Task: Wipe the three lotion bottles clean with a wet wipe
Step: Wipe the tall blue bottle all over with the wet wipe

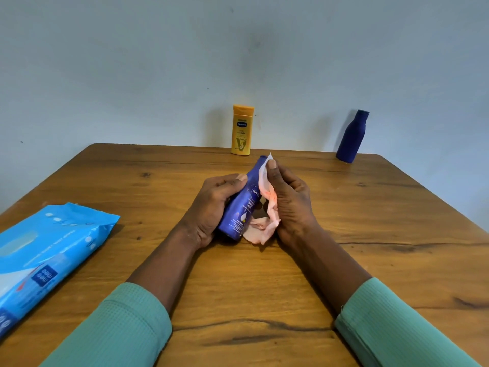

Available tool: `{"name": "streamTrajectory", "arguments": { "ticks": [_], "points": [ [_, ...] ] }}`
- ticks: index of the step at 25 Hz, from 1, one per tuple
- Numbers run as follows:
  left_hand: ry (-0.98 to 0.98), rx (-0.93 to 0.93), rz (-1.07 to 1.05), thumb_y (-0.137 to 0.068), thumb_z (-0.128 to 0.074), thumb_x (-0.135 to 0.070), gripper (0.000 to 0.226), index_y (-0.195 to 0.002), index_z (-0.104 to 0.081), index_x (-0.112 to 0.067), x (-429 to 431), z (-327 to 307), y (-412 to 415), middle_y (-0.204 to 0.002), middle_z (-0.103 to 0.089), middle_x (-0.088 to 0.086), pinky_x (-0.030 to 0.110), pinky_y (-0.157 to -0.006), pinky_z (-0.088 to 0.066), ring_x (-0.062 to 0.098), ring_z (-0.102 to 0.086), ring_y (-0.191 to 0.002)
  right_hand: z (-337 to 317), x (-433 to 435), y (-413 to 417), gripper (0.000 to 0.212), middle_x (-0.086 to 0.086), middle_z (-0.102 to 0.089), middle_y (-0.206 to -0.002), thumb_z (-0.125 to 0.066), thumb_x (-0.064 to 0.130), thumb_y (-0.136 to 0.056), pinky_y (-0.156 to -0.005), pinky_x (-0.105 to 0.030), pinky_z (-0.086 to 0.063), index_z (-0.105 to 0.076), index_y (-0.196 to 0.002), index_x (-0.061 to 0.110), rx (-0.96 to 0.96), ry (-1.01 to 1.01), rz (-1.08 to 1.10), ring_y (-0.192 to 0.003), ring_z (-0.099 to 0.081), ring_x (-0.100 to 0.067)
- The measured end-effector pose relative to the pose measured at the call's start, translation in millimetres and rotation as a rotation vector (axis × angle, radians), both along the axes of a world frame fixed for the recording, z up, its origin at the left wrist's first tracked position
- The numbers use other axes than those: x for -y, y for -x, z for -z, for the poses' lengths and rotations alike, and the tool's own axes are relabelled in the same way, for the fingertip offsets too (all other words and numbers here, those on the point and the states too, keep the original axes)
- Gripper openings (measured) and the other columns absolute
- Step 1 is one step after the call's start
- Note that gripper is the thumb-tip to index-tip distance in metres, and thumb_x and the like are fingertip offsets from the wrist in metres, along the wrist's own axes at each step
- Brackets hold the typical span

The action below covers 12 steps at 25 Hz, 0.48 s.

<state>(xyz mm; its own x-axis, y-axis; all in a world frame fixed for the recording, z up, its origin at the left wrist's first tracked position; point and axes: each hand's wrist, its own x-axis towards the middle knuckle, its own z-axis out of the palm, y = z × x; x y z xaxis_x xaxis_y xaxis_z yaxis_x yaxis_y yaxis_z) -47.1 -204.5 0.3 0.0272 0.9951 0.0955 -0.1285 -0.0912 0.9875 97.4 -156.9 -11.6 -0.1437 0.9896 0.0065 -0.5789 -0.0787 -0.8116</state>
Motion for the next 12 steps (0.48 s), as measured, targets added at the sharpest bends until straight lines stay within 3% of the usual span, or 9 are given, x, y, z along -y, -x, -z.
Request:
{"name": "streamTrajectory", "arguments": {
  "ticks": [4, 6, 9, 12],
  "points": [
    [0.113, 0.117, 0.018, -0.099, -0.057, -0.033, 0.033, -0.109, -0.068, -0.003, -0.1, -3.7, 4.0, -0.086, -0.074, 0.017, 0.038, -0.071, -0.056, 0.029, -0.068, -0.071, -1.9, -1.6, -4.6, 0.021, -0.022, -0.074, -0.123, -0.067, 0.018, -0.1, -0.082, -0.041, -0.067, -0.074, -0.115, 0.005, -0.039, 0.024, -0.053, -0.106, -0.074, -0.03],
    [0.129, 0.094, 0.044, -0.096, -0.058, -0.035, 0.035, -0.11, -0.067, -0.004, 0.2, -4.7, 5.9, -0.085, -0.075, 0.015, 0.037, -0.071, -0.055, 0.028, -0.068, -0.071, -1.2, -2.2, -4.2, 0.023, -0.027, -0.072, -0.123, -0.071, 0.022, -0.097, -0.086, -0.045, -0.064, -0.074, -0.113, 0.005, -0.038, 0.025, -0.049, -0.109, -0.07, -0.032],
    [0.138, 0.042, 0.078, -0.088, -0.069, -0.039, 0.039, -0.107, -0.067, -0.005, 2.9, -7.0, 6.9, -0.084, -0.073, 0.012, 0.034, -0.066, -0.056, 0.025, -0.068, -0.069, 0.2, -3.7, -1.0, 0.037, -0.016, -0.073, -0.1, -0.084, 0.034, -0.079, -0.103, -0.057, -0.054, -0.077, -0.104, 0.007, -0.027, 0.018, -0.043, -0.102, -0.069, -0.032],
    [0.149, 0.016, 0.095, -0.083, -0.064, -0.042, 0.043, -0.108, -0.066, -0.007, 4.1, -7.7, 9.5, -0.085, -0.072, 0.011, 0.032, -0.06, -0.056, 0.023, -0.067, -0.068, -1.4, -0.1, 0.0, 0.029, -0.011, -0.071, -0.089, -0.084, 0.029, -0.081, -0.095, -0.052, -0.056, -0.074, -0.098, 0.007, -0.007, -0.017, -0.085, -0.088, -0.069, -0.026]
  ]
}}
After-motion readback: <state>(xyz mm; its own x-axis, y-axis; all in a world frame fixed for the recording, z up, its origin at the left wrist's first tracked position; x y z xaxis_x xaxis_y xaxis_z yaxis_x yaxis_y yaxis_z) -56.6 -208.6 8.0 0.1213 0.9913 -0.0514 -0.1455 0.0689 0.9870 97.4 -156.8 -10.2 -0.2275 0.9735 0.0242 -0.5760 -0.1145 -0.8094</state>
